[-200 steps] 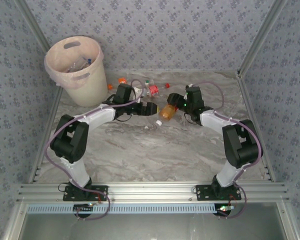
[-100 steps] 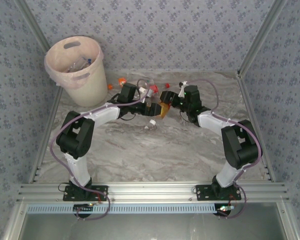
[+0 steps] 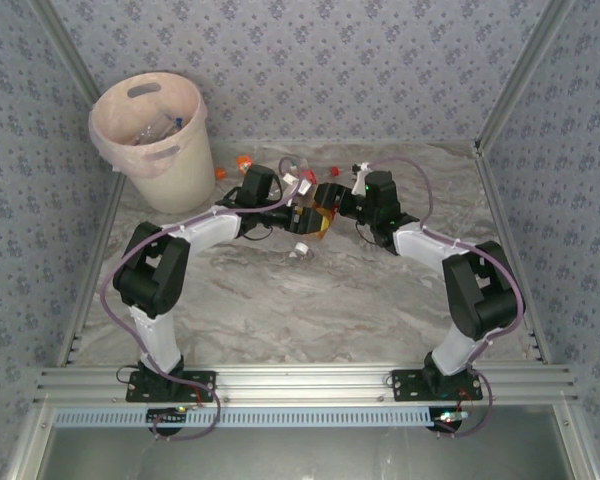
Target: Put the plastic bottles in the bin
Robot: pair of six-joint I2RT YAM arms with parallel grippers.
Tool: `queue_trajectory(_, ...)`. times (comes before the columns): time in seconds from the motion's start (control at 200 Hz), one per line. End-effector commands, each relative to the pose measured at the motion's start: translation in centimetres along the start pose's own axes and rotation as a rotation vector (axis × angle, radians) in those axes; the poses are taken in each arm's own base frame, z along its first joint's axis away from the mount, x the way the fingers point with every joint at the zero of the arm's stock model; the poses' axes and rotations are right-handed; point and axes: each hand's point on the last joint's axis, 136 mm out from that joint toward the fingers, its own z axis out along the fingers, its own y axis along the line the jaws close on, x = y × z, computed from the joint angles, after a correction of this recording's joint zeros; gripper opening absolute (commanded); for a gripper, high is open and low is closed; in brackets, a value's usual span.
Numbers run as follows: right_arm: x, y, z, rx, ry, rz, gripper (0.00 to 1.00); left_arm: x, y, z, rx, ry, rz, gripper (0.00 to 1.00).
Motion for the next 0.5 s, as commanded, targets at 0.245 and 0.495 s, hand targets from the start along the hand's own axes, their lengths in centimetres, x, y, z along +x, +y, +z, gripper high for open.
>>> queue_trajectory(0.245, -2.9, 4.4, -2.3, -0.114, -0.066, -0.055, 0.65, -1.0, -0.4, -0.2, -0.04, -0.009, 0.051, 0.6)
queue_trajectory(0.495, -4.7, 4.6, -4.7, -0.108, -0.154, -0.056, 0.85, -1.5, 0.9, -1.1, -0.158, -0.053, 0.068, 0.6)
